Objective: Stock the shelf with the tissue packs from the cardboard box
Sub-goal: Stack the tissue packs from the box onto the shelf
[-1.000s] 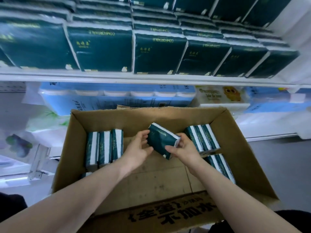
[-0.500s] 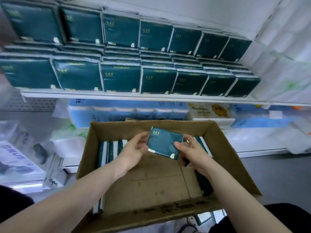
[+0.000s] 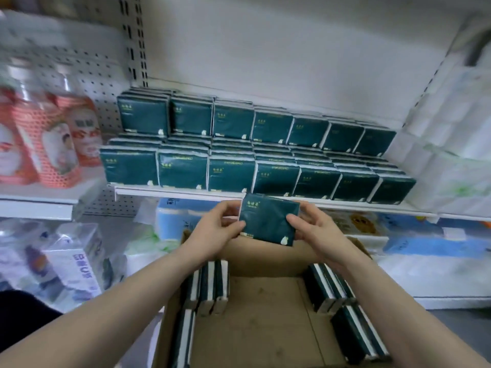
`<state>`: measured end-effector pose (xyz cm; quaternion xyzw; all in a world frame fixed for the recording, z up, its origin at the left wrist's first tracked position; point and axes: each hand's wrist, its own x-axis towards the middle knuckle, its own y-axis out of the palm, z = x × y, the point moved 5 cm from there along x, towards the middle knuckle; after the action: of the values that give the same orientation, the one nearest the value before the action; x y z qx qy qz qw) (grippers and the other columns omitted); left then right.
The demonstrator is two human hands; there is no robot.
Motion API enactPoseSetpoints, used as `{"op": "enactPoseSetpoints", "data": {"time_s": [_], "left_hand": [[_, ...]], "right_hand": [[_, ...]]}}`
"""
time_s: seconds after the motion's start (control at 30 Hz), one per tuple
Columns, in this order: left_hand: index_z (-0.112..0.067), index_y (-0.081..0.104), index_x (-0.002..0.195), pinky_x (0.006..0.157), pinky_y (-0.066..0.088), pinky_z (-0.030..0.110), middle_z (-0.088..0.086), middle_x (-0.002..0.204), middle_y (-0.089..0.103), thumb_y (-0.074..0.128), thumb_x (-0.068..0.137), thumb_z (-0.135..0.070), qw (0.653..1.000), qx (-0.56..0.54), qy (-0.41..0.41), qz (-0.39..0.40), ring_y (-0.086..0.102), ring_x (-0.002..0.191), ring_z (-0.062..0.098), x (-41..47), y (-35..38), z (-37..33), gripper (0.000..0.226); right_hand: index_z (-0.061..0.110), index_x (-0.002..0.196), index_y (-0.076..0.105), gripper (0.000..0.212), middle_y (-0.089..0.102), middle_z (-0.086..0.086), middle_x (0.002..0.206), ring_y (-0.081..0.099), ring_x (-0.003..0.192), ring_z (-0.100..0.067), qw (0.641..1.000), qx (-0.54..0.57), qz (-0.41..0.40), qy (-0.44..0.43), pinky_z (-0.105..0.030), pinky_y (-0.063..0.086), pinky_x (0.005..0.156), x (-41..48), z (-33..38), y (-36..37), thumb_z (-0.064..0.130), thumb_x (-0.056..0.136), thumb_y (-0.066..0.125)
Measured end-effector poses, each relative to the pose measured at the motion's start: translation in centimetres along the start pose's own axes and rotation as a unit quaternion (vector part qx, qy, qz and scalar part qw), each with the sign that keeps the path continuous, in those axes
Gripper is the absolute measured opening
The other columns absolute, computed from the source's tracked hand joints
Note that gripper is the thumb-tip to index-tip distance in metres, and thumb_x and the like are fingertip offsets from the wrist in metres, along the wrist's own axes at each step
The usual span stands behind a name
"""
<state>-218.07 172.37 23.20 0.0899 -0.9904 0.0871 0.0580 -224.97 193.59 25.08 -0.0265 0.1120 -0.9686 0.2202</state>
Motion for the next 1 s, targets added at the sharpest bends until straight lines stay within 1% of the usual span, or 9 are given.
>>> {"op": "enactPoseSetpoints", "data": {"time_s": [0.07, 0.2, 0.37, 0.47, 0.6, 0.77, 0.83, 0.9, 1.0], "left_hand": [[-0.026, 0.056, 0.114, 0.088, 0.056, 0.038, 0.004, 0.110, 0.065, 0.062, 0.091, -0.003, 1.000, 0.014, 0.024, -0.015, 0.064, 0.104, 0.020, 0.9, -1.5, -2.1, 0.033], [-0.019, 0.056, 0.118, 0.087, 0.056, 0.040, 0.009, 0.110, 0.062, 0.061, 0.091, -0.003, 0.995, 0.038, 0.068, -0.054, 0.064, 0.099, 0.027, 2.9, -4.7, -6.2, 0.032], [-0.019, 0.059, 0.116, 0.095, 0.052, 0.042, 0.003, 0.106, 0.064, 0.065, 0.088, -0.003, 0.988, 0.036, 0.095, -0.115, 0.063, 0.095, 0.019, 5.4, -9.3, -8.9, 0.033], [-0.018, 0.058, 0.114, 0.097, 0.051, 0.039, 0.000, 0.103, 0.067, 0.065, 0.087, 0.000, 0.984, 0.015, 0.102, -0.146, 0.064, 0.097, 0.018, 6.4, -11.6, -9.0, 0.033], [-0.020, 0.060, 0.114, 0.100, 0.050, 0.036, -0.002, 0.110, 0.068, 0.064, 0.088, -0.001, 0.978, -0.002, 0.107, -0.180, 0.064, 0.105, 0.015, 7.6, -14.0, -8.0, 0.033], [-0.017, 0.058, 0.126, 0.102, 0.047, 0.031, -0.002, 0.117, 0.066, 0.061, 0.090, 0.000, 0.977, 0.005, 0.101, -0.187, 0.061, 0.111, 0.011, 8.9, -15.5, -6.8, 0.040], [-0.020, 0.055, 0.130, 0.104, 0.045, 0.031, -0.004, 0.122, 0.064, 0.060, 0.091, -0.001, 0.979, 0.013, 0.094, -0.178, 0.059, 0.115, 0.010, 9.4, -15.8, -6.5, 0.043], [-0.019, 0.051, 0.134, 0.107, 0.043, 0.032, -0.005, 0.127, 0.061, 0.059, 0.092, -0.001, 0.981, 0.018, 0.088, -0.171, 0.056, 0.119, 0.011, 9.8, -16.0, -6.3, 0.047], [-0.017, 0.044, 0.140, 0.109, 0.039, 0.031, -0.009, 0.131, 0.054, 0.058, 0.093, 0.000, 0.983, 0.013, 0.084, -0.163, 0.051, 0.122, 0.010, 10.2, -16.2, -6.0, 0.052]], "right_hand": [[0.022, 0.130, 0.057, 0.032, 0.072, -0.003, 0.115, 0.069, 0.105, -0.028, 0.999, -0.010, -0.006, -0.031, -0.053, 0.053, 0.096, 1.2, 2.2, 0.4, 0.018, 0.099, 0.059], [0.022, 0.130, 0.058, 0.031, 0.072, -0.004, 0.114, 0.070, 0.105, -0.025, 0.997, -0.005, -0.021, -0.075, -0.052, 0.053, 0.096, 4.1, 6.7, 1.7, 0.019, 0.099, 0.060], [0.014, 0.124, 0.057, 0.027, 0.073, -0.005, 0.109, 0.071, 0.098, -0.022, 0.993, -0.004, -0.038, -0.108, -0.046, 0.055, 0.091, 8.0, 11.6, 4.4, 0.016, 0.097, 0.061], [0.012, 0.123, 0.057, 0.026, 0.071, -0.006, 0.110, 0.070, 0.095, -0.021, 0.992, -0.027, -0.036, -0.116, -0.034, 0.056, 0.084, 10.3, 13.3, 6.1, 0.016, 0.097, 0.061], [0.012, 0.126, 0.056, 0.029, 0.069, -0.004, 0.112, 0.068, 0.091, -0.011, 0.991, -0.042, -0.042, -0.119, -0.020, 0.054, 0.071, 13.0, 14.3, 8.2, 0.015, 0.097, 0.061], [0.017, 0.126, 0.059, 0.030, 0.070, -0.003, 0.112, 0.068, 0.098, -0.015, 0.990, -0.045, -0.053, -0.124, -0.025, 0.056, 0.077, 16.4, 14.2, 9.8, 0.013, 0.096, 0.063], [0.019, 0.126, 0.060, 0.031, 0.069, -0.001, 0.112, 0.068, 0.100, -0.015, 0.990, -0.034, -0.056, -0.124, -0.023, 0.054, 0.075, 17.6, 14.2, 10.1, 0.012, 0.095, 0.063], [0.022, 0.119, 0.060, 0.026, 0.069, 0.001, 0.111, 0.067, 0.099, -0.013, 0.990, -0.023, -0.059, -0.124, -0.020, 0.052, 0.073, 18.5, 14.2, 10.3, 0.011, 0.096, 0.063], [0.023, 0.116, 0.060, 0.025, 0.069, 0.005, 0.107, 0.067, 0.095, -0.009, 0.991, -0.008, -0.058, -0.122, -0.020, 0.052, 0.075, 19.8, 13.8, 10.7, 0.010, 0.095, 0.063]]}}
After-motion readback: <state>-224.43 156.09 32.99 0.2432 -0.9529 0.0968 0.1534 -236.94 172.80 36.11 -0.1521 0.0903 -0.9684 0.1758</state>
